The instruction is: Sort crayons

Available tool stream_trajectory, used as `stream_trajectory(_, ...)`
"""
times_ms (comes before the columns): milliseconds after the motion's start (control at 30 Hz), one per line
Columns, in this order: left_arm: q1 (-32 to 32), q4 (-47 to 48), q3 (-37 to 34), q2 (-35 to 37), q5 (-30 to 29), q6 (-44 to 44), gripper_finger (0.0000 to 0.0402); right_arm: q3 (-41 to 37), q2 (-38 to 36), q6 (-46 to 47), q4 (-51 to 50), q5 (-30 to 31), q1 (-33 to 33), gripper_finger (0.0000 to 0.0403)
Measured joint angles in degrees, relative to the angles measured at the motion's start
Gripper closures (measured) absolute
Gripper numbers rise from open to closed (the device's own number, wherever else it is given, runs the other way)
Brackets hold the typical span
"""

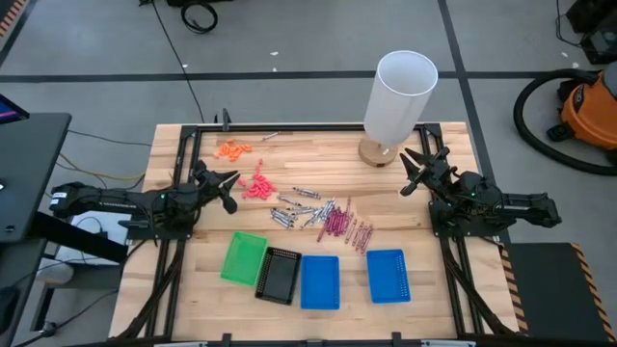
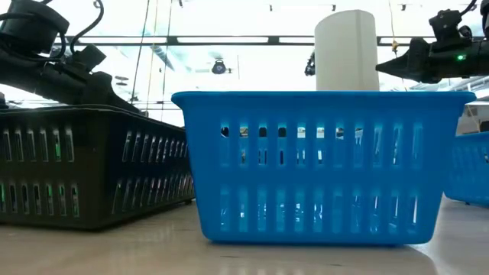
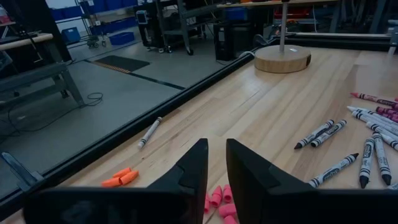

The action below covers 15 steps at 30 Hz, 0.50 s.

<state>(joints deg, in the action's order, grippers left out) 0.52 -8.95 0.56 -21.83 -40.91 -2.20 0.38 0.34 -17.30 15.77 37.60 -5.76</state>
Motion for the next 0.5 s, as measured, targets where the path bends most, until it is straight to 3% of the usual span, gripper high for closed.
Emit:
stream_trajectory(233,0.01,-0.14,0.01,0.00,-0.01,0.40,0.0335,0.00,0.02,0.00,0.01,-0.02,0.00,0.0298)
stream_trajectory(367,0.93,-10.15,0.02,0.02,0.16,22.17,0.0335,-0.02,0.02,0.00,0.02,-0.02,0.00,0.0298)
stream_trajectory(500,0.91,-18.63,0.02,0.12,0.52,30.17,0.0335,-0.01,0.02,0.00,0.38,-0.07,0.00,0.0298)
